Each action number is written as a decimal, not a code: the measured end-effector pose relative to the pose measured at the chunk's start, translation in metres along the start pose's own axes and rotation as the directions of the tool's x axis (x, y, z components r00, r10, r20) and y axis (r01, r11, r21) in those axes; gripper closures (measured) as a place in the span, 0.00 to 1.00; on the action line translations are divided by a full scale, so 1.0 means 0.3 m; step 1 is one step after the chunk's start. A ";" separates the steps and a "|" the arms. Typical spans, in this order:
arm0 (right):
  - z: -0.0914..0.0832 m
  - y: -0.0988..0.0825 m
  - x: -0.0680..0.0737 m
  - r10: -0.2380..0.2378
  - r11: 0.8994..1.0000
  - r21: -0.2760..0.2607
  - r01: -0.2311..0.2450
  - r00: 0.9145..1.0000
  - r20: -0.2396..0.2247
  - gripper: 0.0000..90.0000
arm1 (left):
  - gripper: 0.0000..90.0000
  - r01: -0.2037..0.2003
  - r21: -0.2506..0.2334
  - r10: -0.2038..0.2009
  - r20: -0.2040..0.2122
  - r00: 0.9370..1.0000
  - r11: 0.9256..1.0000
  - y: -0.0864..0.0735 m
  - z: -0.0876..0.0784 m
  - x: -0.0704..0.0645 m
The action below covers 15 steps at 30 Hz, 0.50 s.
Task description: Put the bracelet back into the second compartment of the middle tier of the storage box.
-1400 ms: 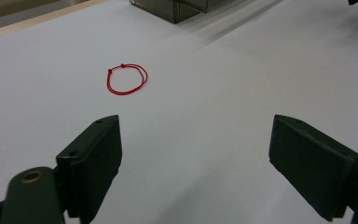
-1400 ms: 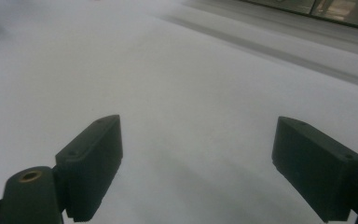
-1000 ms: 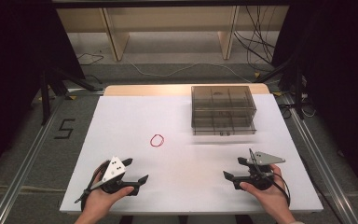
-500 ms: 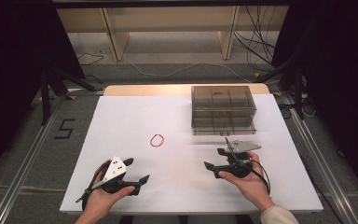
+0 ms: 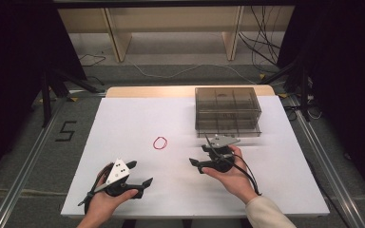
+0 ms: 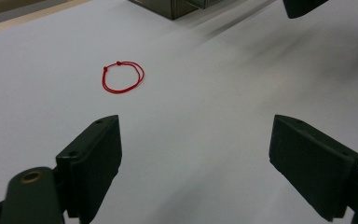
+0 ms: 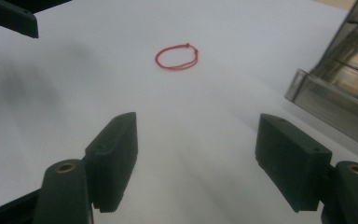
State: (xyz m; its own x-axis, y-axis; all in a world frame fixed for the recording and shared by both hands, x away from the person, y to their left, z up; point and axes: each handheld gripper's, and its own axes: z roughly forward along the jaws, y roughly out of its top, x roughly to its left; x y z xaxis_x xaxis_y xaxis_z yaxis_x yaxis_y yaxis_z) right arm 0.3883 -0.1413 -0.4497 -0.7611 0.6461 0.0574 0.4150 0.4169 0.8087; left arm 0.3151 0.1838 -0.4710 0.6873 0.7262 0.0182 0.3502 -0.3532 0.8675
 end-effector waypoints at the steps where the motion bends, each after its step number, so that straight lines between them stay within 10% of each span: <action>1: 0.013 0.010 0.004 -0.002 1.000 0.005 0.002 1.000 0.000 0.35 | 0.19 -0.001 0.001 0.001 0.001 1.000 1.000 0.000 0.001 0.000; 15: 0.163 0.111 0.039 -0.040 0.998 0.041 0.040 0.999 -0.002 0.38 | 0.19 -0.003 0.001 0.003 0.001 1.000 1.000 0.000 0.003 -0.002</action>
State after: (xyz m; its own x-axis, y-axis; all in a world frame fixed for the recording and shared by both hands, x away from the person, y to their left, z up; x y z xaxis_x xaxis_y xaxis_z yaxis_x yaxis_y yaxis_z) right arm 0.4177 -0.0886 -0.4506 -0.7781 0.6276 0.0257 0.4040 0.4687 0.7855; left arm 0.3153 0.1829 -0.4714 0.6890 0.7245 0.0201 0.3487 -0.3557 0.8671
